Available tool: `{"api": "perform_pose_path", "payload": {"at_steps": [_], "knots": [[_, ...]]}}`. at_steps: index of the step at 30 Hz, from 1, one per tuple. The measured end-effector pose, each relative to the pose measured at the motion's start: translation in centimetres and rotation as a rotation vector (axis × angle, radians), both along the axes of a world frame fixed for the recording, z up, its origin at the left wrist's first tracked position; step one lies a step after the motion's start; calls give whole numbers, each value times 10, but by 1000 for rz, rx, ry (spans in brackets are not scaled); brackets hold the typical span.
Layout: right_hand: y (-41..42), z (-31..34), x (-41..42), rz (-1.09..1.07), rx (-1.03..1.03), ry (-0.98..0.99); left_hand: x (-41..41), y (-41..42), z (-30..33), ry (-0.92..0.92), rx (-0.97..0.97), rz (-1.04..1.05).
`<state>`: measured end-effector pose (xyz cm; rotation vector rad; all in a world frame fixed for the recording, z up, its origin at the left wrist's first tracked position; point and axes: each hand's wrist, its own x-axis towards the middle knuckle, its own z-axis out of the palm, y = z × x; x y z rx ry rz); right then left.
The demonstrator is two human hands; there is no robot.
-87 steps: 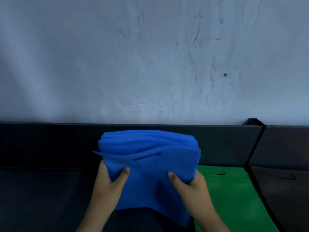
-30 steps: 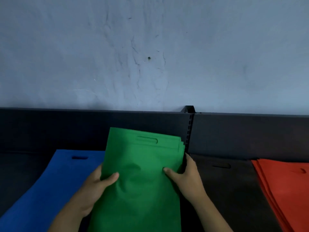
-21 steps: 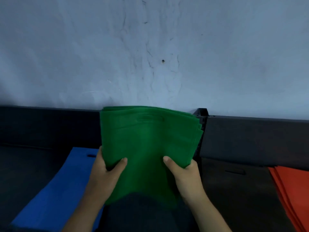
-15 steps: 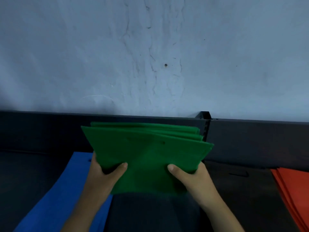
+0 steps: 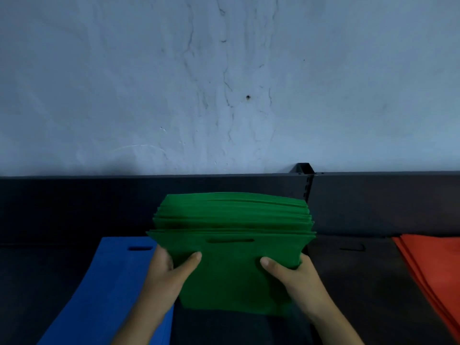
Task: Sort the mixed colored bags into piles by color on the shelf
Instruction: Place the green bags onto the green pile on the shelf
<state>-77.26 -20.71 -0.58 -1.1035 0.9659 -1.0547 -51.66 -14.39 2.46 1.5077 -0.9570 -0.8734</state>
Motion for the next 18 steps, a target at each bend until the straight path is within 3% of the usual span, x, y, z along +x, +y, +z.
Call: {"api": "perform_pose_path", "payload": {"at_steps": [3,11,14,18], "knots": [[3,5,5,-59,-36,41,-1,-7,-9,52,-41,-61],[13,17,7,-173,-77,157,5,-16,-9,-27,0,-87],[12,29,4,-123,-50,225,13,-21,2,-81,99,-134],[6,0,1,-194,57,445,16,-22,-21,-9,338,-155]]}}
